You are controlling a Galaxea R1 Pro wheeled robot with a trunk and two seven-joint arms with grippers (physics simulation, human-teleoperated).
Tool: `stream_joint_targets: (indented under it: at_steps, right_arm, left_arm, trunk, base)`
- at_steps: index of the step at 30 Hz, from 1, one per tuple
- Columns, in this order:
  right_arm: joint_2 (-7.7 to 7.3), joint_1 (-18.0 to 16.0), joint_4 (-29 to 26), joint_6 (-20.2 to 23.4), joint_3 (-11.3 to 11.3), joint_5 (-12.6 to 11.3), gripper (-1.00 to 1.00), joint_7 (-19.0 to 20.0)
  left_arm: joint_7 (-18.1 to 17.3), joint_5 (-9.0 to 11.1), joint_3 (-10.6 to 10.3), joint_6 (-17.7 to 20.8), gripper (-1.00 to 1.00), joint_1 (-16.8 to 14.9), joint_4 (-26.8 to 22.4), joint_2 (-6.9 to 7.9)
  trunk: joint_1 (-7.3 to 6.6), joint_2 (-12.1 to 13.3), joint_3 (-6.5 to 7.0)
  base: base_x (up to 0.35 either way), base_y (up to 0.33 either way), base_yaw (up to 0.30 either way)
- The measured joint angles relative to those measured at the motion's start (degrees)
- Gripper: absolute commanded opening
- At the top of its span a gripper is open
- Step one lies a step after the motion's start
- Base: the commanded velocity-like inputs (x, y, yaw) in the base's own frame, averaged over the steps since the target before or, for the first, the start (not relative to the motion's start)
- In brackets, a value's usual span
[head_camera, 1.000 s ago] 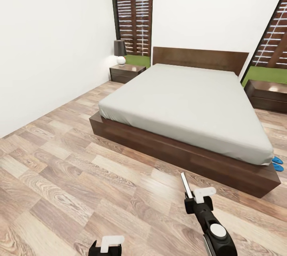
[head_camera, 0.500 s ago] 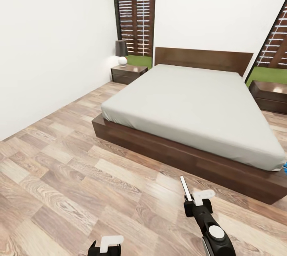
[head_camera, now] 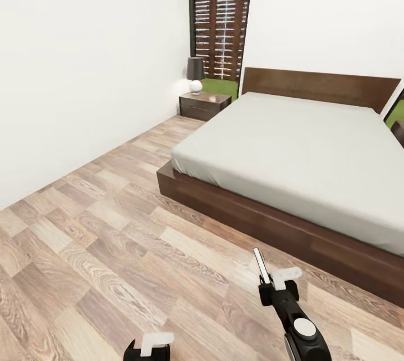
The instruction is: In the bedroom, move the book from the bed onto either nightstand, and place the two sandals side by side next to the bed.
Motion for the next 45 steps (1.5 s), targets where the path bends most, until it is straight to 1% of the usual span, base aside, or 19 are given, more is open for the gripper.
stream_joint_targets:
  at_steps: [5,12,13,21,31,34,35,36,37,38,39,40,41,42,43,45]
  right_arm:
    - [-0.03,0.0,0.0,0.3,0.0,0.0,-1.0,0.0]
    - [0.04,0.0,0.0,0.1,0.0,-0.1,-1.0,0.1]
    - [0.05,0.0,0.2,0.3,0.0,-0.7,-1.0,0.3]
    - [0.22,0.0,0.7,-0.2,0.0,-0.7,-1.0,0.5]
    - [0.21,0.0,0.5,-0.3,0.0,-0.7,-1.0,0.4]
    - [0.22,0.0,-0.3,0.0,0.1,-0.5,-1.0,0.5]
    - [0.25,0.0,-1.2,0.4,0.1,-0.4,-1.0,0.5]
    - [0.29,0.0,-1.9,1.3,0.2,-0.3,-1.0,0.5]
    - [0.36,0.0,-2.4,3.1,0.5,-0.2,-1.0,0.5]
    - [0.44,0.0,-2.7,5.5,1.0,-0.2,-1.0,0.5]
    - [0.47,0.0,-3.0,9.3,2.1,-0.2,-1.0,0.4]
    - [0.54,-0.2,-3.1,11.2,2.6,0.1,-1.0,0.3]
    - [0.56,-0.2,-3.1,12.1,2.7,0.3,-1.0,0.2]
    - [0.6,-0.4,-3.2,13.3,3.0,0.3,-1.0,0.0]
    - [0.62,-0.6,-3.2,13.8,3.1,0.4,-1.0,0.0]
    - [0.65,-1.2,-3.3,15.4,3.3,0.5,-1.0,-0.5]
  left_arm:
    - [0.0,0.0,0.0,0.0,1.0,0.0,0.0,0.0]
    - [0.0,0.0,0.0,0.0,1.0,0.0,0.0,0.0]
    - [0.0,-0.1,0.0,0.0,1.0,0.0,0.0,0.0]
    - [0.0,0.0,0.0,0.1,1.0,0.0,0.0,0.0]
    - [0.0,-0.1,-0.1,0.1,1.0,0.0,0.0,-0.03]
    - [0.0,-0.2,0.0,0.6,1.0,0.0,-1.0,0.12]
    - [-0.1,-0.1,0.1,1.5,1.0,-0.1,-1.9,0.2]
    - [-0.1,-0.1,0.5,3.4,1.0,-0.1,-3.6,0.29]
    - [-0.1,-0.1,1.3,6.3,1.0,-0.1,-6.1,0.41]
    - [-0.1,-0.2,2.6,9.7,1.0,-0.2,-9.3,0.6]
    - [-0.2,-0.5,5.2,15.3,1.0,-0.3,-14.7,0.83]
    - [-0.2,-0.7,7.0,19.3,1.0,-0.5,-18.7,0.89]
    - [-0.3,-0.7,7.8,21.3,1.0,-0.7,-20.8,0.91]
    - [-0.4,-0.9,9.1,25.3,1.0,-1.2,-24.3,0.94]
    - [-0.4,-0.9,9.6,27.3,1.0,-1.6,-26.1,0.95]
    - [-0.5,-1.1,10.8,33.8,1.0,-3.6,-30.9,0.99]
  trunk:
    - [0.0,0.0,0.0]
    - [0.0,0.0,0.0]
    - [0.0,0.0,0.0]
    - [0.0,0.0,0.0]
    - [-0.02,0.0,0.0]
    - [-0.02,0.0,0.0]
    - [-0.02,0.0,0.01]
    - [-0.02,0.0,0.0]
    - [-0.02,0.0,0.0]
    - [-0.02,0.0,0.0]
    - [-0.02,0.0,0.01]
    - [-0.02,0.0,0.01]
    - [-0.02,0.0,0.0]
    - [-0.02,0.0,0.01]
    - [-0.02,0.0,0.01]
    - [-0.02,0.0,0.01]
  base:
    - [0.116,0.315,0.204]
    - [0.117,0.315,0.01]
    - [0.129,0.315,0.0]
    - [0.147,0.314,0.0]
    - [0.236,0.261,0.0]
    - [0.277,0.222,0.0]
    - [0.279,0.219,0.0]
    - [0.28,0.217,0.0]
    - [0.281,0.216,0.0]
    - [0.282,0.215,0.0]
    - [0.283,0.213,0.0]
    - [0.283,0.211,0.0]
    - [0.285,0.208,0.0]
    - [0.286,0.206,0.0]
    - [0.287,0.204,0.0]
    - [0.288,0.201,0.0]
